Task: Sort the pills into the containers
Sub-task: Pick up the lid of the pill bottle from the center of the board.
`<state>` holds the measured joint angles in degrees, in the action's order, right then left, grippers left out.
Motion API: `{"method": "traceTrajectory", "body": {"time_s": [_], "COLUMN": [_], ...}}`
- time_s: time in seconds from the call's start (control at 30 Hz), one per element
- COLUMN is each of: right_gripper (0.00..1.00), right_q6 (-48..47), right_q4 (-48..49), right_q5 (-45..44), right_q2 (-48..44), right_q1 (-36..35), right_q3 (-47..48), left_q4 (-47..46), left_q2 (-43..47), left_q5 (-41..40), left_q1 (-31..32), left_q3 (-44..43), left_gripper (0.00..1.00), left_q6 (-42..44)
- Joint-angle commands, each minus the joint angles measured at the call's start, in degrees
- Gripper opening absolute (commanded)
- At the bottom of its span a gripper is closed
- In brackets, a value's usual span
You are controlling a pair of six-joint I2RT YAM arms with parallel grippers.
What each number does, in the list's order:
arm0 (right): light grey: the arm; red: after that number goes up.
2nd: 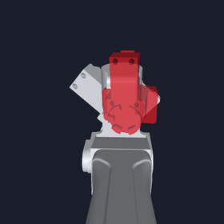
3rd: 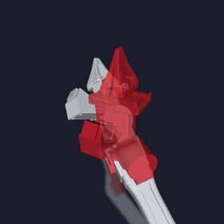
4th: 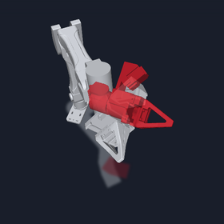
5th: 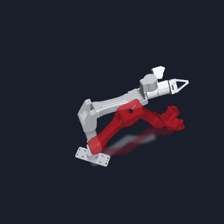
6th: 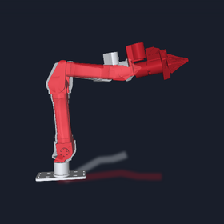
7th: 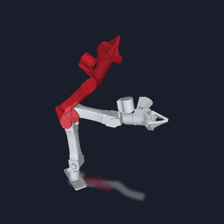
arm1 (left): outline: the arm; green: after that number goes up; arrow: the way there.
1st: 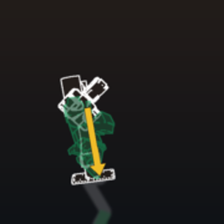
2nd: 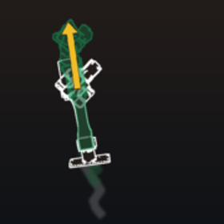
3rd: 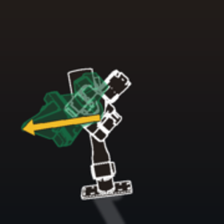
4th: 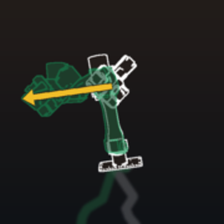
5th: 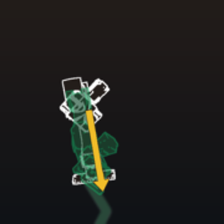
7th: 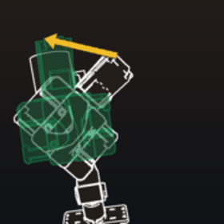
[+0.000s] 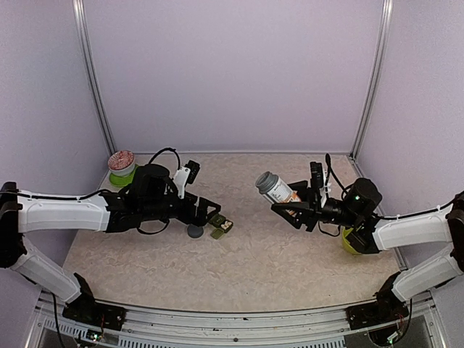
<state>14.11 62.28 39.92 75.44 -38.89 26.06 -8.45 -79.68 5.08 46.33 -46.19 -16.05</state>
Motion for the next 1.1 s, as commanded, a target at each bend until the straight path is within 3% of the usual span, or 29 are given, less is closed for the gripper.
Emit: {"method": "traceTrajectory", "body": {"time_s": [0.0,0.37,1.07], "right_gripper": [0.26,0.26,0.28], "right_q6": [-1.23,-1.19,-1.18], "right_q4": [-1.0,-1.8,-2.34], "right_q5": [-0.95,-0.82,-0.28], "right_q2": [-2.24,-2.51,-1.83], "right_q1": [0.13,0.13,0.13], "right_q3": [-0.57,-0.66,-0.84], "left_q4": [3.58,7.77,8.71], "left_q2": [-2.91,-9.42,-18.58], "left_q5": [-5.18,-10.59,-12.11], "left_q1": [-0.88,-2.82,-3.45], "left_q3": [1.6,0.97,-2.44], "left_gripper": [0.99,0.98,0.82], "left_q6": [-0.38,-0.61,2.23]}}
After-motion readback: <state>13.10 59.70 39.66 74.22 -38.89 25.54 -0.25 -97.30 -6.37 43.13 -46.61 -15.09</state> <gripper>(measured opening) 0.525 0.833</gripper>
